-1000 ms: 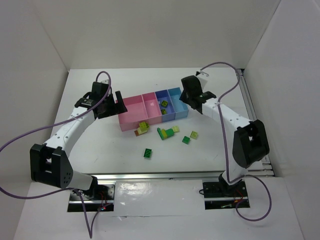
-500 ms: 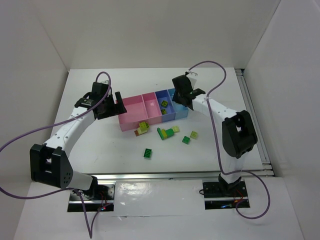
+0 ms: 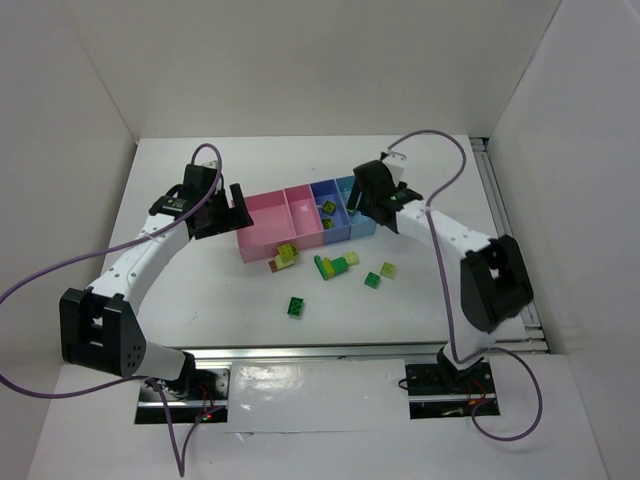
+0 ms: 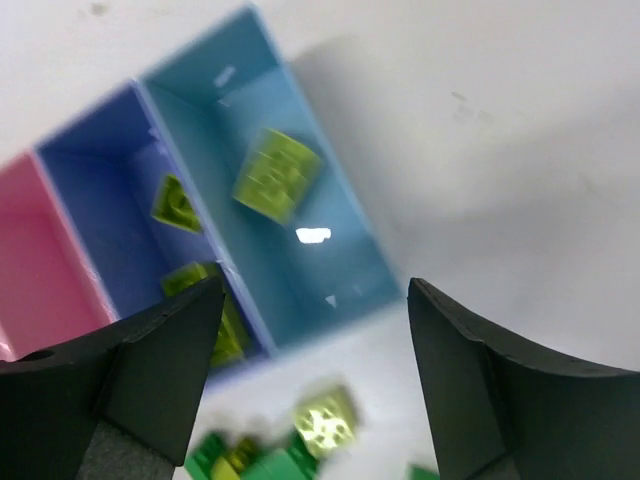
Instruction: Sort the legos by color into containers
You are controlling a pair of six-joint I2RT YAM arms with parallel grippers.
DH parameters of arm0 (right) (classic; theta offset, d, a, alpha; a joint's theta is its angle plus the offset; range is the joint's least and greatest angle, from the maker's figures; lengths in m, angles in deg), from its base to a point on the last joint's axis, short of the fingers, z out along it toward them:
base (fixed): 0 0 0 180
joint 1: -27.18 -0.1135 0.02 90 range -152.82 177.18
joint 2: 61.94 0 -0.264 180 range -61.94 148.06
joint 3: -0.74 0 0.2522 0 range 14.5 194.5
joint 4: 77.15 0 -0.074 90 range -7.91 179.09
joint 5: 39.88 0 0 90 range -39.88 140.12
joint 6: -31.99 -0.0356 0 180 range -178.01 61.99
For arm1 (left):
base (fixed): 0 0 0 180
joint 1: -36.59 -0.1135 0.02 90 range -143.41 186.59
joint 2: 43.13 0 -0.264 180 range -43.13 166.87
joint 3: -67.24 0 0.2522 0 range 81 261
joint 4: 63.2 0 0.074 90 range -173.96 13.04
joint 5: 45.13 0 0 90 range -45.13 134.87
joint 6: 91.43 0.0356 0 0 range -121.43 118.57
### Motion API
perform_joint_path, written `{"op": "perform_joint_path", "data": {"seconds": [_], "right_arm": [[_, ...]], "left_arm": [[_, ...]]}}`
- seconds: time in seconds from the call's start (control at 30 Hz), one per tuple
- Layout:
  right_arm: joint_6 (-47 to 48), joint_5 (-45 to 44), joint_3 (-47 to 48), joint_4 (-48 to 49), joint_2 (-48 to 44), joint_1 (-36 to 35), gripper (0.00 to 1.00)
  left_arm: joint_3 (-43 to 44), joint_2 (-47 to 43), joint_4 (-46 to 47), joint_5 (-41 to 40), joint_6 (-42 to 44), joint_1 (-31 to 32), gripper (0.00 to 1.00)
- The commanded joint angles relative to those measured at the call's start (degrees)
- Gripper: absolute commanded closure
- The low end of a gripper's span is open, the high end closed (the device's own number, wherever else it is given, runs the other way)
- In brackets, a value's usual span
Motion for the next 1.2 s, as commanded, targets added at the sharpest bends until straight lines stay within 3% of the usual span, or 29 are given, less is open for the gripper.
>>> {"op": "perform_joint_path", "data": {"seconds": [0.0,0.17,0.23,0.37,0.53,0.67,0.7,0.83,1.03,1.17], "right_arm": [[-3.4,-4.9,-9.0,-0.5,-13.2,0.3,0.2],[-7.1,-0.4,-24.1,-2.7,-19.7,2.1,0.18],[-7.8,3.2,-26.2,-2.7,-19.7,2.7,0.09],[-9.8,7.5,-30.1,-1.2,-18.6,3.9,0.09],[-10.5,9.2,-31.7,1.7,-15.4,3.9,0.22],[-11.0,9.2,-31.7,1.8,-13.6,3.9,0.42],[-11.5,9.2,-31.2,1.8,-13.6,3.9,0.52],[-11.5,6.1,-29.8,0.2,-16.8,3.9,0.68],[-7.2,0.4,-20.9,-0.9,-22.1,2.5,0.68],[-2.6,1.9,-10.8,0.3,-14.7,3.0,0.68]], "left_arm": [[0.9,-2.0,-0.5,-0.5,0.4,-0.3,0.05],[0.9,-2.0,0.0,0.0,0.4,-0.3,0.05],[0.3,-1.3,0.0,0.7,-0.1,-0.3,0.05],[-0.2,-1.3,0.6,2.1,-0.6,-0.3,0.05],[-0.2,-2.0,0.6,2.1,-0.7,-0.3,0.06],[-0.2,-2.5,0.6,1.5,-0.1,-0.3,0.06],[-0.2,-2.5,0.6,1.5,-0.1,-0.3,0.06],[-0.2,-2.5,0.6,1.5,-0.1,-0.3,0.06],[-1.2,-3.6,1.4,1.0,-0.7,-0.3,0.06],[-1.2,-3.6,1.4,2.9,-0.7,-0.3,0.06]]}}
